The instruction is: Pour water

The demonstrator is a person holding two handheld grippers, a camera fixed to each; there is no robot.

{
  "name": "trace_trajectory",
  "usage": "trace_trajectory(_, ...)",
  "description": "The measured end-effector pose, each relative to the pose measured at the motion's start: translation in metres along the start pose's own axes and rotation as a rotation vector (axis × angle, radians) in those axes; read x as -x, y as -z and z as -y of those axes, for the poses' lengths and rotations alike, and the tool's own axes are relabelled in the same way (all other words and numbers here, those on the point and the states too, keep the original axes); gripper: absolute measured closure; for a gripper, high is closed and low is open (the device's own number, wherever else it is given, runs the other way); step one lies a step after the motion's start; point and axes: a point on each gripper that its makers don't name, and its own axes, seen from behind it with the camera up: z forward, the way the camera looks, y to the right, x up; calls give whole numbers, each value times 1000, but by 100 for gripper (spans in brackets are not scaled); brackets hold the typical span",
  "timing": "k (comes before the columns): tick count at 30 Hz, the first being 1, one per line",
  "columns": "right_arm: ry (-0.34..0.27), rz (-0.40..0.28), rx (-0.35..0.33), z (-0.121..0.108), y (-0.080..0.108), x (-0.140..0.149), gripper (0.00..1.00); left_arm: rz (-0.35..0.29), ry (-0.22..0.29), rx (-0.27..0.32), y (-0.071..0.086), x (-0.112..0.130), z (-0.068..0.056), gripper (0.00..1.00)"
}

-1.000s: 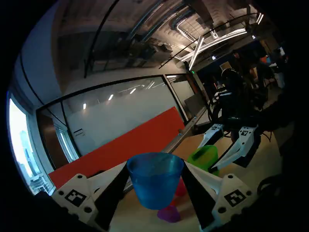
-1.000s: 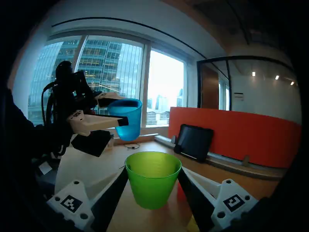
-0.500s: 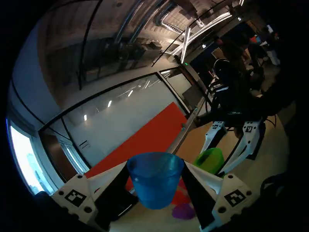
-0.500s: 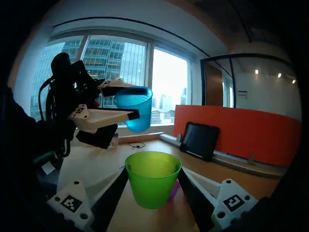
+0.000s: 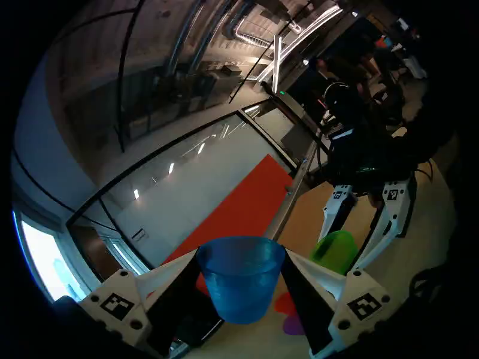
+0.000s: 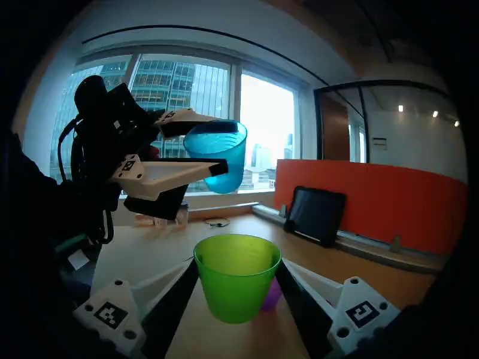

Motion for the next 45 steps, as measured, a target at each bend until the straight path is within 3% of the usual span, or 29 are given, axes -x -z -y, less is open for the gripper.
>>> trace_trajectory(25, 2, -4, -39, 14, -3, -1, 9, -3, -216, -38, -7, -13, 12, 12)
trace_trajectory(45, 4, -7, -51, 17, -4, -1, 9, -5, -334, -41, -13, -21, 16, 12)
